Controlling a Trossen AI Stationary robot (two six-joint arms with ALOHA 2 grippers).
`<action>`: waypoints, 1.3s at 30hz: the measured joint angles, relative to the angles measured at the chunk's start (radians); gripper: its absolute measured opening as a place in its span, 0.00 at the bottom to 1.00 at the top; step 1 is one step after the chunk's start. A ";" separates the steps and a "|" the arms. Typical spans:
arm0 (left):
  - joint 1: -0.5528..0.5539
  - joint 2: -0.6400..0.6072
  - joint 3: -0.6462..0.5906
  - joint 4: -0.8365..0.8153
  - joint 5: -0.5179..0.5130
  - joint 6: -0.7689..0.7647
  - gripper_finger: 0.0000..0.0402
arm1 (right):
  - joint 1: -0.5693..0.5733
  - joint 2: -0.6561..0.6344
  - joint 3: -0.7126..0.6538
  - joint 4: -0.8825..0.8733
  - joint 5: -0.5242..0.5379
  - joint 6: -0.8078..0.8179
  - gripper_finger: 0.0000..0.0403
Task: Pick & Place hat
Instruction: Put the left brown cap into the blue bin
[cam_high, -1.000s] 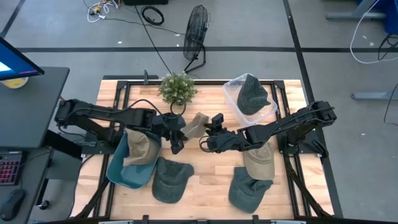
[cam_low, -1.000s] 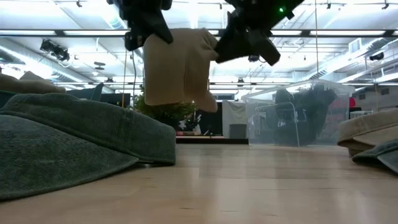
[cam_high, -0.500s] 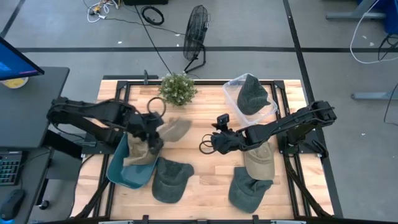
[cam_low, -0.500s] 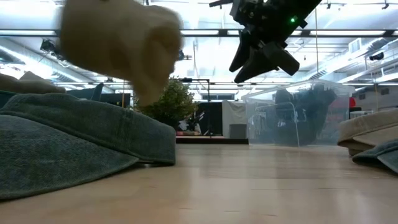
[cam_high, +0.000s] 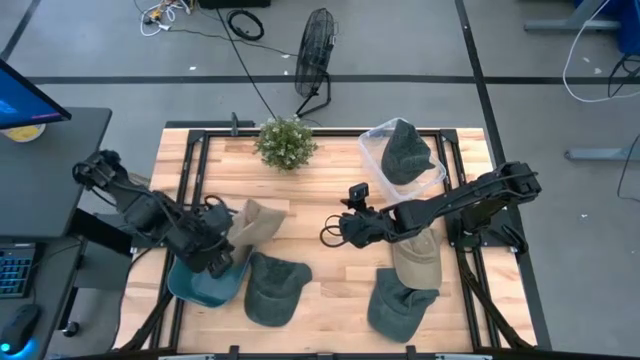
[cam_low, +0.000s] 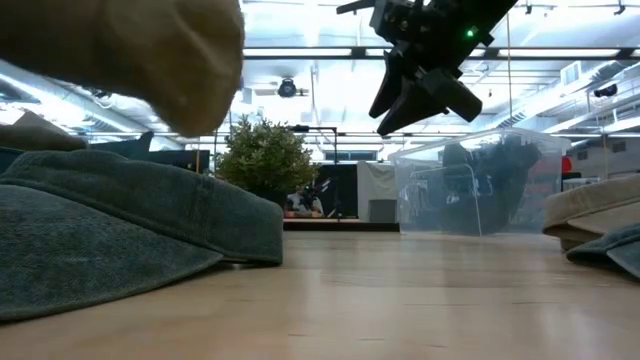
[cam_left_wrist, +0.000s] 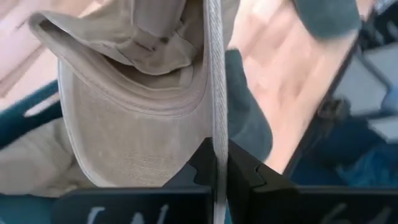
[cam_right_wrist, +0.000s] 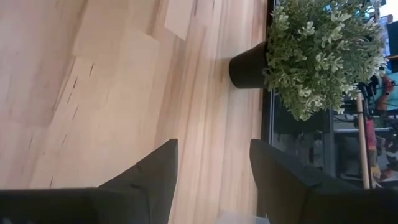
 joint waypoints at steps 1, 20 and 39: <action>-0.023 0.000 0.000 -0.010 0.004 -0.048 0.04 | -0.002 0.000 0.000 0.000 0.000 0.000 0.50; -0.365 0.001 -0.032 -0.177 0.117 -0.727 0.04 | -0.065 0.000 0.000 0.079 -0.133 -0.015 0.51; -0.192 -0.003 -0.338 0.004 -0.045 -0.826 0.16 | -0.065 0.000 0.000 0.175 -0.262 -0.136 0.51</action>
